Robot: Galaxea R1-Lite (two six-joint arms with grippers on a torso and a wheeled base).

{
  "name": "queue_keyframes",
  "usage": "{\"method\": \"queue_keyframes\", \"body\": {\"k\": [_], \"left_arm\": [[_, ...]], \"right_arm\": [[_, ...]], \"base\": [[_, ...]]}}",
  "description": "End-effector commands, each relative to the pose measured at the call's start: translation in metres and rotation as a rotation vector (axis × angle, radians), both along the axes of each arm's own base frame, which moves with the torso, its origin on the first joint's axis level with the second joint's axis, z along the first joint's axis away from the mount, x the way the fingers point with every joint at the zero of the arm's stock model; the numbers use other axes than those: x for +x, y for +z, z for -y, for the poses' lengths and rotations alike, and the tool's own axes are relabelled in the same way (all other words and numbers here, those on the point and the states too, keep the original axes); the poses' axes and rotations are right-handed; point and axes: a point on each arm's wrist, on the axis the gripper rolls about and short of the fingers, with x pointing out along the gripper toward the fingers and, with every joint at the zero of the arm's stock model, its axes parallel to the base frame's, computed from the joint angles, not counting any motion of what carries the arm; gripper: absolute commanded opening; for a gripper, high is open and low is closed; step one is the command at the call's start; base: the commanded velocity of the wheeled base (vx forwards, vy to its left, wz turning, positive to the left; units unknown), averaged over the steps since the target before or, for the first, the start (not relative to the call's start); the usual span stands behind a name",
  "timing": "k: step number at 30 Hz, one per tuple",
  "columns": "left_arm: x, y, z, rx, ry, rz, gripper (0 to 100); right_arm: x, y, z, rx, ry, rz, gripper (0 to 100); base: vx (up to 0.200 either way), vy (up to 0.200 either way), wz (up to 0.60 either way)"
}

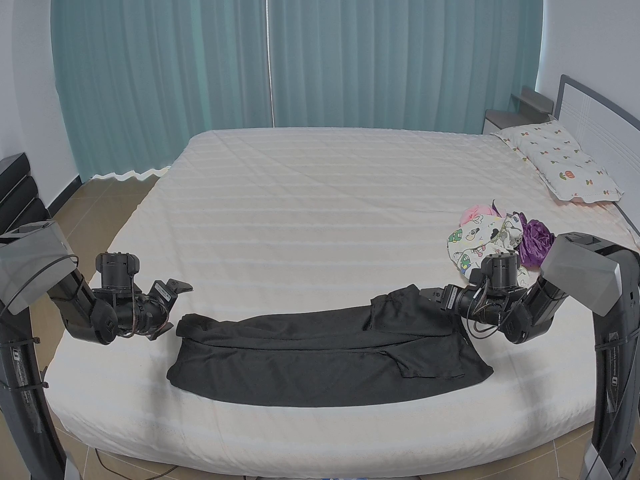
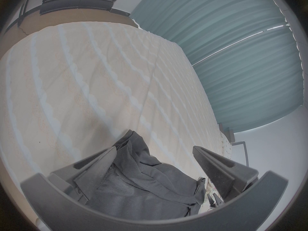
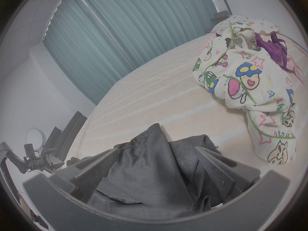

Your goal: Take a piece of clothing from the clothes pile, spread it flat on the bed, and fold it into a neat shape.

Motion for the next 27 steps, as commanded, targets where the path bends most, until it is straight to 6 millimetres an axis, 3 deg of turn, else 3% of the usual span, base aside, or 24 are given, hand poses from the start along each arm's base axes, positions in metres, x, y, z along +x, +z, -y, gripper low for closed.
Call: {"method": "queue_keyframes", "body": {"k": [1,9,14,15,27], "left_arm": [[-0.002,-0.004,0.001,0.000,-0.001,-0.012,100],[-0.002,-0.005,0.000,-0.002,-0.001,-0.016,100],[-0.002,-0.005,0.000,-0.001,-0.001,-0.015,100],[-0.002,-0.005,0.000,-0.001,-0.001,-0.013,100],[-0.002,-0.005,0.000,-0.001,-0.001,-0.015,100]], "right_arm": [[0.002,-0.006,-0.005,0.000,0.011,-0.005,100],[0.001,-0.010,-0.014,-0.002,0.032,-0.014,100],[0.003,-0.024,-0.015,-0.009,0.025,-0.035,100],[0.002,-0.025,-0.015,-0.010,0.025,-0.039,0],[-0.005,-0.019,-0.008,-0.010,0.009,-0.041,0]], "base": [[0.000,0.000,0.00],[0.000,0.000,0.00],[0.000,0.000,0.00],[0.000,0.000,0.00],[0.000,0.000,0.00]]}}
